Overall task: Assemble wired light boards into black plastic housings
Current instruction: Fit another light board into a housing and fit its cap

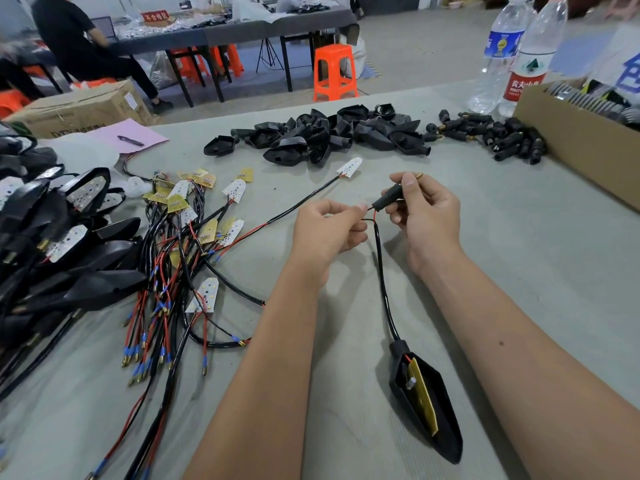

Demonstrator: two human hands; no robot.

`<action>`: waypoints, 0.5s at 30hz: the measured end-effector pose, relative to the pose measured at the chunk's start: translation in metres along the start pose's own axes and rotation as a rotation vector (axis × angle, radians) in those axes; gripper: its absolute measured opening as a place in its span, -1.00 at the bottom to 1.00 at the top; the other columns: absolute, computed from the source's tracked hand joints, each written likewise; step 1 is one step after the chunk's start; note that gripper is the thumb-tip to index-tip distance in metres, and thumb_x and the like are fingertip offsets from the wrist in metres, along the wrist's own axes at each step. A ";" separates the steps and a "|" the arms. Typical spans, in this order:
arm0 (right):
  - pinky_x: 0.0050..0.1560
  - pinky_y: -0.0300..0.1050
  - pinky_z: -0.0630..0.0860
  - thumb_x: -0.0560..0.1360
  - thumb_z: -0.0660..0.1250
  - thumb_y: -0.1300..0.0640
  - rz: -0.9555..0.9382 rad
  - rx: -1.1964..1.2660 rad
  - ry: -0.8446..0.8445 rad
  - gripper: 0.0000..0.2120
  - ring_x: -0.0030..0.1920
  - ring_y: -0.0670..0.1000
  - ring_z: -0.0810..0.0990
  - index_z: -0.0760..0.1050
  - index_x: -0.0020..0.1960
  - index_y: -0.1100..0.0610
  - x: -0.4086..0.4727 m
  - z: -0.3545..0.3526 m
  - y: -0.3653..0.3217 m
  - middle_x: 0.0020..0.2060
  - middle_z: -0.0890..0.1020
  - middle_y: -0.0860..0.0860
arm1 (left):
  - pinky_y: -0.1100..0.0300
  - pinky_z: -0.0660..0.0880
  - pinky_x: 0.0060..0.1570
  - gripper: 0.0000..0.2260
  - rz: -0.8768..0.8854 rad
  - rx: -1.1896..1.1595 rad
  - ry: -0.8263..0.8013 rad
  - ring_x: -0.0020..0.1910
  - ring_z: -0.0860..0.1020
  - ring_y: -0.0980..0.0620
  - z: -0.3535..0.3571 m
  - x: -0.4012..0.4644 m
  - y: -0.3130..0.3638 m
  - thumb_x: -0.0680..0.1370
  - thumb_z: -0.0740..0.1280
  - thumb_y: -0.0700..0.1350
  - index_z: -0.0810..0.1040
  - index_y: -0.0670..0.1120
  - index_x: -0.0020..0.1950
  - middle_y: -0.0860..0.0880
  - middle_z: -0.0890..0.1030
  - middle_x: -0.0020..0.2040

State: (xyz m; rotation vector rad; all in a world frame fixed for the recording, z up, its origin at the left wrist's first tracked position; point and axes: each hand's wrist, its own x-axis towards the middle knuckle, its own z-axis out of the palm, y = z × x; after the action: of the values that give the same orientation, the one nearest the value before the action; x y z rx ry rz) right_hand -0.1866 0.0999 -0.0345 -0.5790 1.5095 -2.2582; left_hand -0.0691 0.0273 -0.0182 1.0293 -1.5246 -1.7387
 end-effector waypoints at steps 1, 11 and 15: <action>-0.39 -0.21 0.41 0.70 0.25 0.21 0.000 0.002 0.007 -0.79 -0.38 -0.01 0.49 0.64 -0.02 0.20 0.000 0.000 0.000 -0.18 0.59 0.27 | 0.24 0.61 -0.25 -0.87 0.002 0.022 -0.001 -0.38 0.64 0.02 -0.001 0.000 0.000 0.53 0.50 -0.18 0.63 -0.22 -0.11 -0.10 0.69 -0.29; -0.39 -0.23 0.44 0.69 0.27 0.20 0.048 0.025 -0.078 -0.78 -0.41 -0.03 0.49 0.65 -0.03 0.20 0.002 0.000 0.002 -0.21 0.65 0.21 | 0.31 0.54 -0.31 -0.92 0.060 -0.005 0.010 -0.42 0.58 0.08 0.004 -0.003 -0.001 0.55 0.43 -0.32 0.66 -0.22 -0.15 -0.06 0.69 -0.31; -0.38 -0.23 0.43 0.69 0.26 0.20 0.064 0.035 -0.043 -0.78 -0.41 -0.03 0.47 0.65 -0.02 0.20 0.003 -0.001 0.000 -0.20 0.63 0.22 | 0.28 0.56 -0.26 -0.91 0.021 -0.074 0.028 -0.35 0.59 0.04 0.012 -0.003 -0.002 0.56 0.45 -0.26 0.67 -0.18 -0.15 -0.06 0.68 -0.29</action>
State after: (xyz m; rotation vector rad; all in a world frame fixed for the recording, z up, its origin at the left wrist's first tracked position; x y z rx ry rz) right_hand -0.1894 0.0995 -0.0350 -0.5578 1.4439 -2.2051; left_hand -0.0773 0.0366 -0.0192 0.9936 -1.4379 -1.7453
